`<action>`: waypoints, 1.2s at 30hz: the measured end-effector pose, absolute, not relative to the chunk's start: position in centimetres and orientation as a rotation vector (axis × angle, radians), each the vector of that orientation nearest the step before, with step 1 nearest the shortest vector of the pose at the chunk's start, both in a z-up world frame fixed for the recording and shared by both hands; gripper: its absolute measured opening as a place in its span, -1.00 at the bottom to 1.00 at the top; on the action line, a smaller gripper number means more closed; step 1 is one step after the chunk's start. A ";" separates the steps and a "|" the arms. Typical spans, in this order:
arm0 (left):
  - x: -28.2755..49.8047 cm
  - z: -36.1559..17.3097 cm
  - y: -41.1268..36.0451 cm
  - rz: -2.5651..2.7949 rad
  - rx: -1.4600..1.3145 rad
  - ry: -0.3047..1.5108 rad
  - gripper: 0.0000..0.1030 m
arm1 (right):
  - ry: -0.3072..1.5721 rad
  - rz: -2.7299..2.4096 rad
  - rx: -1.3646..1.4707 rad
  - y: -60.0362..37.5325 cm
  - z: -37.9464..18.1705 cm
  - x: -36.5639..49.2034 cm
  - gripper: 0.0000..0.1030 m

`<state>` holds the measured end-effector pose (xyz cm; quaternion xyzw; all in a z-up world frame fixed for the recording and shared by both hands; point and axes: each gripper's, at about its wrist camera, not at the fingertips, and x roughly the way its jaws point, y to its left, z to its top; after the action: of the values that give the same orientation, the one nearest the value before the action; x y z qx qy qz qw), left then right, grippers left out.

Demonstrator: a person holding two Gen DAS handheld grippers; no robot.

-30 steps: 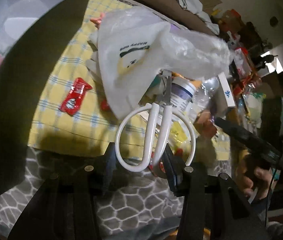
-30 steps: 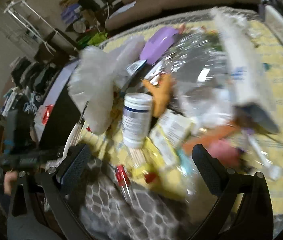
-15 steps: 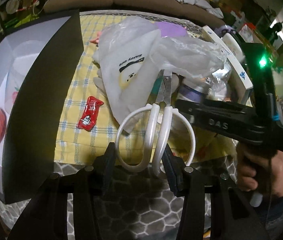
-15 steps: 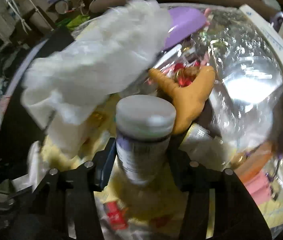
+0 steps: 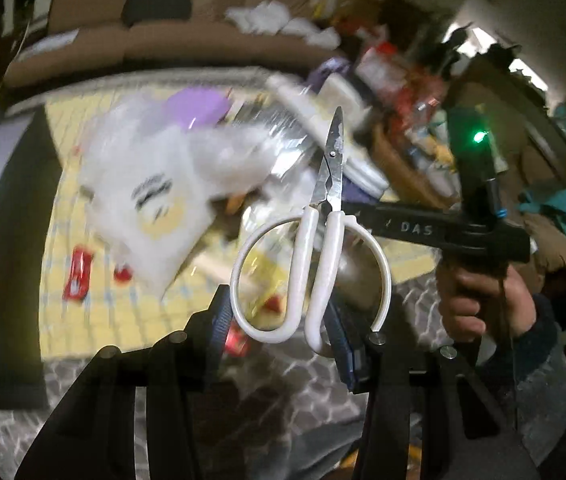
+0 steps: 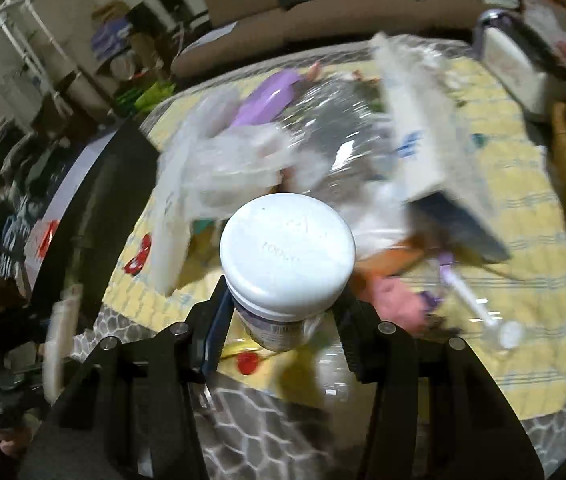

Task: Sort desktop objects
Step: 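Lift the scissors with the left tool while the right tool grasps the white-lidded jar, then carry the scissors and white-lidded jar over the white-lined box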

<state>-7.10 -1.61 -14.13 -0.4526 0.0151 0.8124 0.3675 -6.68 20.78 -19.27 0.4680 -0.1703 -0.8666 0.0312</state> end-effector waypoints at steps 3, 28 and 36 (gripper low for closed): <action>-6.7 -12.6 -2.0 2.188 -1.055 0.062 -0.09 | -0.551 -2.704 1.394 22.9 -17.4 -5.6 -0.10; -6.3 2.8 -4.7 2.882 -0.550 0.162 -0.09 | -0.366 -2.995 0.800 20.9 0.8 -0.6 -0.10; -6.5 2.2 -7.4 2.941 -0.540 0.073 -0.09 | -0.340 -2.997 0.719 16.5 2.9 -1.5 -0.10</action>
<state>-6.50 -7.41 2.21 -0.1800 0.0245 0.9805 0.0751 -1.51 16.55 2.89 0.2319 -0.1097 -0.9663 0.0204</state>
